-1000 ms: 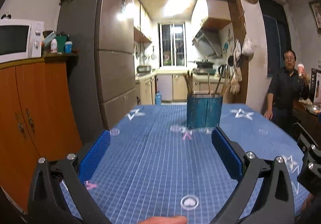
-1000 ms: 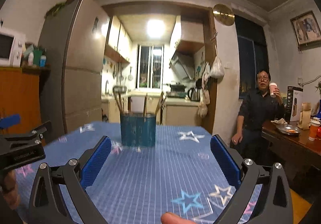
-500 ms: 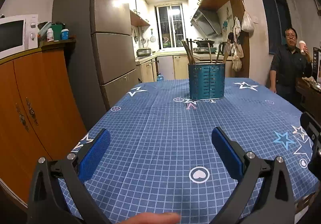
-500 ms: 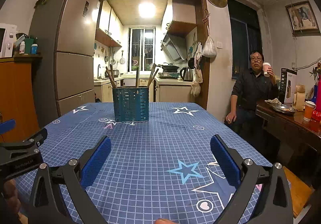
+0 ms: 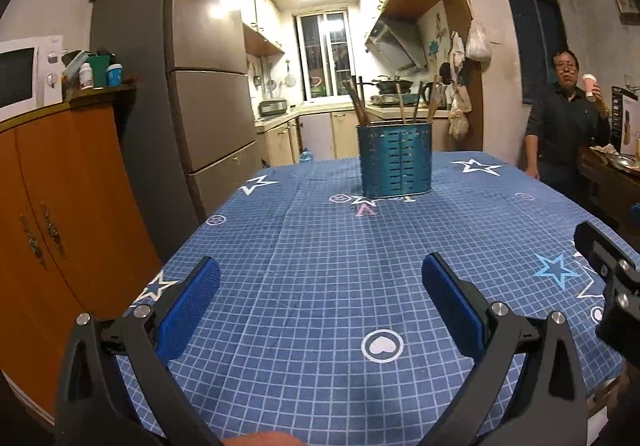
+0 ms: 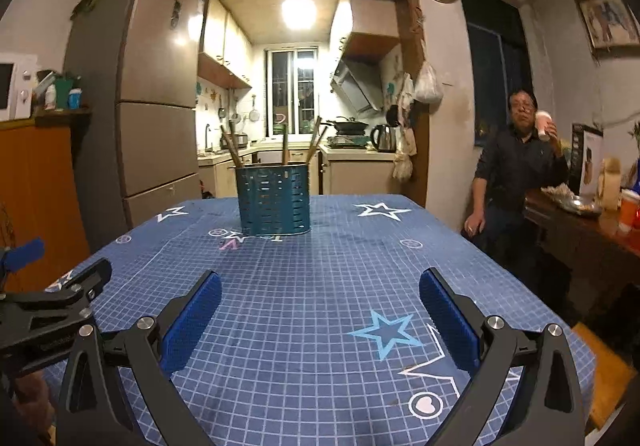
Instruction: Organize utensils
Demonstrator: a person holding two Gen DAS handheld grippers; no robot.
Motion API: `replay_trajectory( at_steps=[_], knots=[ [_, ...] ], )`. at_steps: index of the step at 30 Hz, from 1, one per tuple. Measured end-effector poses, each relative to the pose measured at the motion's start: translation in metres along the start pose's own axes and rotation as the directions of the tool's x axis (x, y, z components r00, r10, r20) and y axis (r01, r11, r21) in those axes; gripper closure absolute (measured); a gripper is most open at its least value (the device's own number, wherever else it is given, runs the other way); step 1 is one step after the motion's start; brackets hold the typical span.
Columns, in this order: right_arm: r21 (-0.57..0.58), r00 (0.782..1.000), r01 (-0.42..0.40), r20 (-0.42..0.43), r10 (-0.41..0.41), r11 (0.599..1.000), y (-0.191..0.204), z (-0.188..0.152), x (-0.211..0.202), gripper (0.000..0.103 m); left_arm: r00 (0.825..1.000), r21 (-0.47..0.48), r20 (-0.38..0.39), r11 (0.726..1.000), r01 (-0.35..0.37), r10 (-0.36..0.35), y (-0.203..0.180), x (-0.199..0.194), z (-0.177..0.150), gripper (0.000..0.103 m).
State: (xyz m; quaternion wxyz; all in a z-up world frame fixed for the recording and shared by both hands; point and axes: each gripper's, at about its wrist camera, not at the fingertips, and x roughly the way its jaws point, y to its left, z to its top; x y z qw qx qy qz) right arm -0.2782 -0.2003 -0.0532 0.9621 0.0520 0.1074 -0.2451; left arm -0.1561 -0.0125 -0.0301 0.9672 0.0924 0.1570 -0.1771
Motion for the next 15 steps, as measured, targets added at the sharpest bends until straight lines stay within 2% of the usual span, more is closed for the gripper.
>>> replay_trajectory(
  at_steps=[4, 8, 11, 15],
  knots=[
    [0.011, 1.000, 0.031, -0.007, -0.030, 0.999, -0.005, 0.000, 0.003, 0.004, 1.000, -0.013, -0.019, 1.000, -0.006, 0.005, 0.002, 0.005, 0.000, 0.006],
    [0.017, 1.000, 0.007, 0.013, -0.008, 1.000, -0.004, 0.002, 0.001, 0.004, 1.000, -0.012, -0.025, 1.000, -0.006, 0.005, 0.003, 0.006, 0.001, 0.006],
    [0.005, 1.000, -0.007, 0.011, 0.007, 1.000, -0.003, 0.004, 0.001, 0.004, 0.997, -0.029, -0.074, 0.999, 0.025, -0.027, 0.006, 0.013, 0.003, 0.006],
    [0.009, 1.000, 0.003, 0.012, -0.003, 1.000, -0.004, 0.004, 0.000, 0.004, 0.998, -0.029, -0.062, 0.999, 0.015, -0.017, 0.006, 0.012, 0.003, 0.006]
  ],
)
